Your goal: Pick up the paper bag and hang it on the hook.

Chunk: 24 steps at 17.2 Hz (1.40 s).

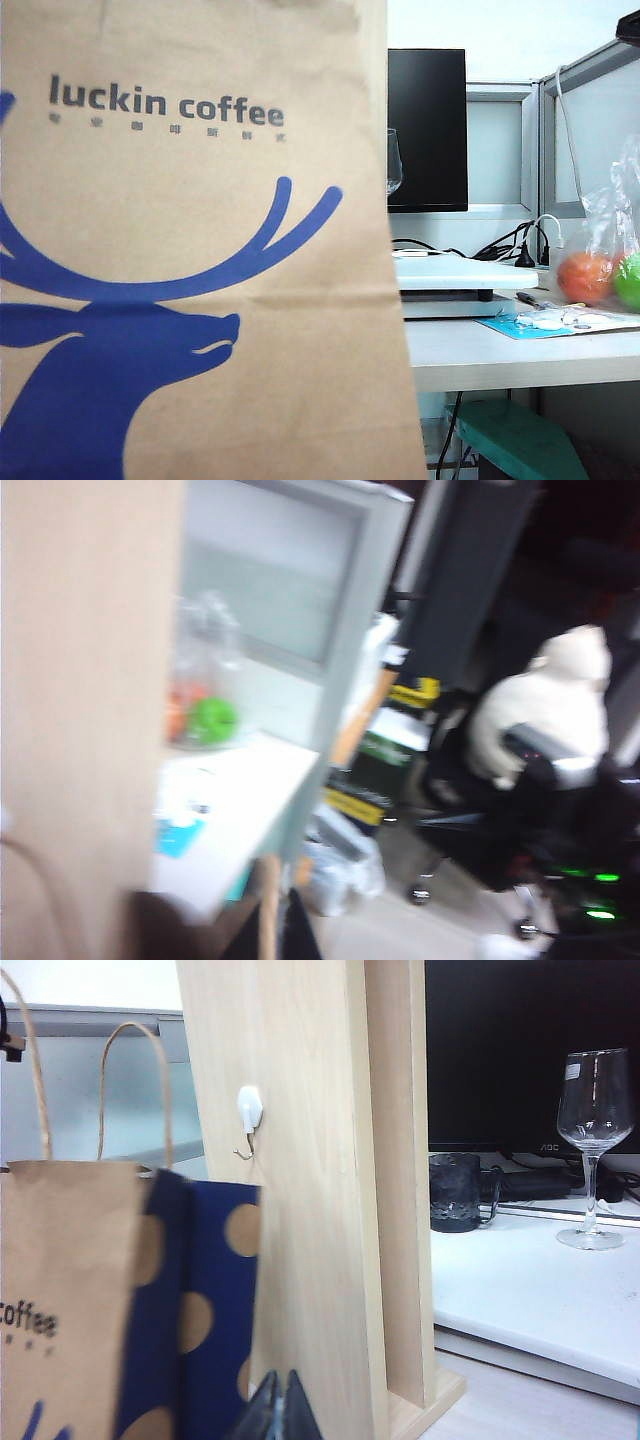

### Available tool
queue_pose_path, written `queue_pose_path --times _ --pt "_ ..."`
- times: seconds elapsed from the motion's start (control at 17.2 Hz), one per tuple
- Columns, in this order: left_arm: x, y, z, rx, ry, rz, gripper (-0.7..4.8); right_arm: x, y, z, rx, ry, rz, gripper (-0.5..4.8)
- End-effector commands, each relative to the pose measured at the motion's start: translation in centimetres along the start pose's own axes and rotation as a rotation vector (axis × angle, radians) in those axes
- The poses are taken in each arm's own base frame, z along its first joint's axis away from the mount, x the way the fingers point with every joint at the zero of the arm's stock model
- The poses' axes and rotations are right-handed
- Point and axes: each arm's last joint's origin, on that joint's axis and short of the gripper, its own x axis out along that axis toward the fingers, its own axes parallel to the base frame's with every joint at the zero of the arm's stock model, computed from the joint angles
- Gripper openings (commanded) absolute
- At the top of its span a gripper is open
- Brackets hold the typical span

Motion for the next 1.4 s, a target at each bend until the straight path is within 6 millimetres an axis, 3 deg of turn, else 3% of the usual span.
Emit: queue_pose_path --times 0.06,0.23,0.76,1.16,1.4 --pt "1.0 1.2 -0.1 0.03 0.004 0.049 -0.06 0.0 0.0 -0.1 -0.003 -0.006 -0.003 -0.01" --pt "2.7 2.7 -0.7 -0.003 0.017 -0.021 -0.06 0.0 -0.1 -0.1 -0.003 -0.009 -0.02 -0.01" --pt "5.8 6.3 -3.0 -0.015 0.061 0.069 -0.06 0.0 -0.1 -0.1 -0.007 -0.009 -0.022 -0.01" --pt "5.9 8.1 -3.4 0.007 0.04 0.362 -0.06 0.0 -0.1 -0.1 -0.007 -0.009 -0.023 -0.01" --pt "6.6 9.2 -4.4 -0.016 0.07 0.37 -0.06 0.0 -0.2 -0.1 -0.009 -0.015 -0.048 -0.01"
